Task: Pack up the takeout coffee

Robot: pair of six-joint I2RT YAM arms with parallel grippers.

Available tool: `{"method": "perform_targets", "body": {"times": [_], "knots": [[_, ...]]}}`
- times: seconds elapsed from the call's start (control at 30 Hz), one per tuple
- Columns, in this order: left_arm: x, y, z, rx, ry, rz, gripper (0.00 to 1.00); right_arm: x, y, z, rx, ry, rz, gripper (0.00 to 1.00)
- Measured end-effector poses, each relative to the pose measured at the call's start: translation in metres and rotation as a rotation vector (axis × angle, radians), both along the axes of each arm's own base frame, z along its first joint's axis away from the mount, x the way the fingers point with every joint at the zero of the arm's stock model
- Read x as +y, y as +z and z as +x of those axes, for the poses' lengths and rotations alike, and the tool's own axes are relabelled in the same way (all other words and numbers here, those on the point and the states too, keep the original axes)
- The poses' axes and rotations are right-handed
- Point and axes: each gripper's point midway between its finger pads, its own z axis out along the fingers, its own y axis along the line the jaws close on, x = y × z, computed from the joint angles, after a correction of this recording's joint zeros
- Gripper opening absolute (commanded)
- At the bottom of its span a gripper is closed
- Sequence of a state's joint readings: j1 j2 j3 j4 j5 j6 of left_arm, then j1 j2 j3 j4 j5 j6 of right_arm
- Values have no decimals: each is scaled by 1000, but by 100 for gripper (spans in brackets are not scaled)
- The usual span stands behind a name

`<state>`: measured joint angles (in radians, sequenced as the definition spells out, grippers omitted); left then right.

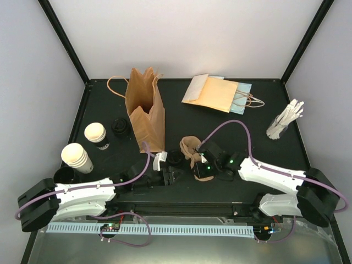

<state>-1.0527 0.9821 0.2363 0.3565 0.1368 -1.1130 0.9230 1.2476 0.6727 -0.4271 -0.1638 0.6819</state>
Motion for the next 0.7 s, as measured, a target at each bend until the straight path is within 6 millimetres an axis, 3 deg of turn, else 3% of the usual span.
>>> {"method": "perform_targets", "body": {"times": [0.33,0.5,0.7], "knots": [[-2,-3,2,4,1,5,62,4,30,-5,-2,-39,156,13],[-7,-11,2,23,-15,22,60,2,26,-13,18,-35,186,13],[-13,-1,6,6,-13,-13,59,-5,26,-19,11,-37,204,13]]}}
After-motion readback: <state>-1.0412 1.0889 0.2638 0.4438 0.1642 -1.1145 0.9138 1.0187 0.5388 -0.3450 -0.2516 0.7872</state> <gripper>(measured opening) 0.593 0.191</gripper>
